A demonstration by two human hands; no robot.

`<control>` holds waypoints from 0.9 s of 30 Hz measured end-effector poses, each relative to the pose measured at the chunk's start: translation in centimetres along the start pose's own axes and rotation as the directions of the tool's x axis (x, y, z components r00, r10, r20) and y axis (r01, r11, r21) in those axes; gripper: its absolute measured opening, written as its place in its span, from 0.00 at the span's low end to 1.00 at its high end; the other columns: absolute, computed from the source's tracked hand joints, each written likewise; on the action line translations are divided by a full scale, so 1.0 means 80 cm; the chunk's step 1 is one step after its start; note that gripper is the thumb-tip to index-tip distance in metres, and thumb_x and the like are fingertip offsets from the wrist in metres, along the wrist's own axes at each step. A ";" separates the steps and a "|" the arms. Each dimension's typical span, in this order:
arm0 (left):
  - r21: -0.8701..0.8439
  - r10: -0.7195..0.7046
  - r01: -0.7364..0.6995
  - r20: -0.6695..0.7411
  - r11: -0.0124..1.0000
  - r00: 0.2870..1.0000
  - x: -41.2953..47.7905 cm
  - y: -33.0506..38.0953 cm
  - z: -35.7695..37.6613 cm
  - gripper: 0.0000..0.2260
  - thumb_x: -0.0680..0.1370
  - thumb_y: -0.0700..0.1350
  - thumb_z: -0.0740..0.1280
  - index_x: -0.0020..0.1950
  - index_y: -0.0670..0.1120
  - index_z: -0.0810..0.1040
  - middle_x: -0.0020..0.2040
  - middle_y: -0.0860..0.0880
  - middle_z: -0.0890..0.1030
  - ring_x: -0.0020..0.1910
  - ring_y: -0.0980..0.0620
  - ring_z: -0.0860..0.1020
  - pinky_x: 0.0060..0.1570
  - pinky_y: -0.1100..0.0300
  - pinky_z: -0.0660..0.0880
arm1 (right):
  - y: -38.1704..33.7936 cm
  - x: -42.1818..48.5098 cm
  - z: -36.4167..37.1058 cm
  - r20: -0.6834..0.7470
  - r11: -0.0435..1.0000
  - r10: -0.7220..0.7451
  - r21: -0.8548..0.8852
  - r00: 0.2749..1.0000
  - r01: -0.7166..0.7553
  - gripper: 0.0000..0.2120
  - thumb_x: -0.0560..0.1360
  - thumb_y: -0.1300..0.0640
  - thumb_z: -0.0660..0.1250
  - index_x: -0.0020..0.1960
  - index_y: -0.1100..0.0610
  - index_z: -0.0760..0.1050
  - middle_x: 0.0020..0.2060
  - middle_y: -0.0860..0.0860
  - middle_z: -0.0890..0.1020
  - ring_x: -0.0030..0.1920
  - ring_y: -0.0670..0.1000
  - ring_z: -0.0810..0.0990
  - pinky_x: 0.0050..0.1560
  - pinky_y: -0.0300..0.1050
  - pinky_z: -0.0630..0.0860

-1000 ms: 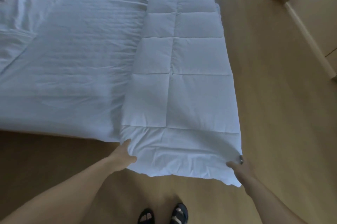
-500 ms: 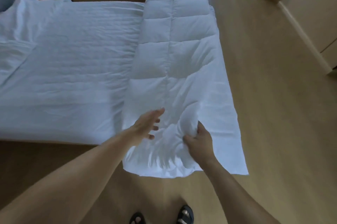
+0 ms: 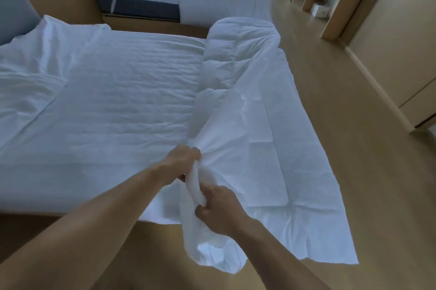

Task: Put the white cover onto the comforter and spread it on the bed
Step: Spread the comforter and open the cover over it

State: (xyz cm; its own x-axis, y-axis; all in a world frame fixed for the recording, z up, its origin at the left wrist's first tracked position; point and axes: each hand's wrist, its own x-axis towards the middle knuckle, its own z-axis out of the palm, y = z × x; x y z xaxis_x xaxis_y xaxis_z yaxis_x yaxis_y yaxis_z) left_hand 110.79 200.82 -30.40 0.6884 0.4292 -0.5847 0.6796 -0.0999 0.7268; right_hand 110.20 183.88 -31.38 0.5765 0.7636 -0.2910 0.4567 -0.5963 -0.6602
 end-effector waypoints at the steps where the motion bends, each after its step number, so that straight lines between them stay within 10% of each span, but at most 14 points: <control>1: -0.034 -0.007 0.007 0.001 0.999 1.000 0.004 -0.015 -0.028 0.10 0.77 0.44 0.64 0.53 0.38 0.77 0.45 0.40 0.80 0.38 0.44 0.80 0.31 0.57 0.77 | -0.023 0.014 0.010 0.016 0.999 -0.015 -0.032 1.000 0.016 0.17 0.72 0.59 0.64 0.60 0.52 0.76 0.42 0.52 0.81 0.43 0.54 0.78 0.46 0.45 0.75; 10: -0.121 -0.157 0.146 -0.089 0.982 0.984 0.019 -0.178 -0.277 0.06 0.77 0.44 0.64 0.44 0.42 0.76 0.36 0.44 0.77 0.35 0.46 0.75 0.36 0.54 0.72 | -0.187 0.144 0.140 0.205 0.972 -0.067 -0.206 0.977 0.110 0.26 0.73 0.52 0.67 0.70 0.46 0.68 0.57 0.52 0.80 0.55 0.57 0.78 0.51 0.47 0.72; 15: 0.181 -0.166 0.195 -0.166 0.964 0.972 0.058 -0.224 -0.322 0.10 0.81 0.47 0.60 0.48 0.43 0.77 0.39 0.43 0.78 0.36 0.45 0.76 0.32 0.61 0.69 | -0.150 0.162 0.176 0.298 0.977 0.179 -0.168 0.938 -0.133 0.41 0.74 0.37 0.67 0.80 0.46 0.54 0.71 0.51 0.69 0.70 0.53 0.69 0.68 0.50 0.68; 18: 0.383 -0.183 0.259 -0.224 0.887 0.957 0.093 -0.237 -0.328 0.15 0.82 0.51 0.59 0.58 0.41 0.77 0.54 0.42 0.81 0.51 0.42 0.80 0.47 0.56 0.75 | -0.096 0.152 0.154 0.215 0.948 0.314 -0.131 0.925 -0.292 0.40 0.76 0.40 0.66 0.81 0.49 0.51 0.75 0.51 0.64 0.74 0.53 0.63 0.70 0.49 0.65; 27: 0.761 0.104 0.166 -0.293 0.627 0.950 0.144 -0.126 -0.200 0.45 0.76 0.60 0.65 0.80 0.46 0.40 0.79 0.43 0.52 0.77 0.43 0.56 0.69 0.39 0.61 | 0.106 0.131 0.068 -0.034 0.798 0.602 -0.012 0.798 -0.603 0.38 0.79 0.46 0.64 0.81 0.55 0.49 0.80 0.53 0.54 0.79 0.53 0.53 0.76 0.50 0.56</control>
State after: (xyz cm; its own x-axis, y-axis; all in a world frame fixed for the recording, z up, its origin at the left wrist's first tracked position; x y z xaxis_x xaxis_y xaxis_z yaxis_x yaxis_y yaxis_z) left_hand 107.77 221.16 -38.69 0.6505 0.6606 -0.3749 0.7334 -0.6746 0.0840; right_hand 116.41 188.18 -43.83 0.7581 0.2418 -0.6057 0.0254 -0.9390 -0.3431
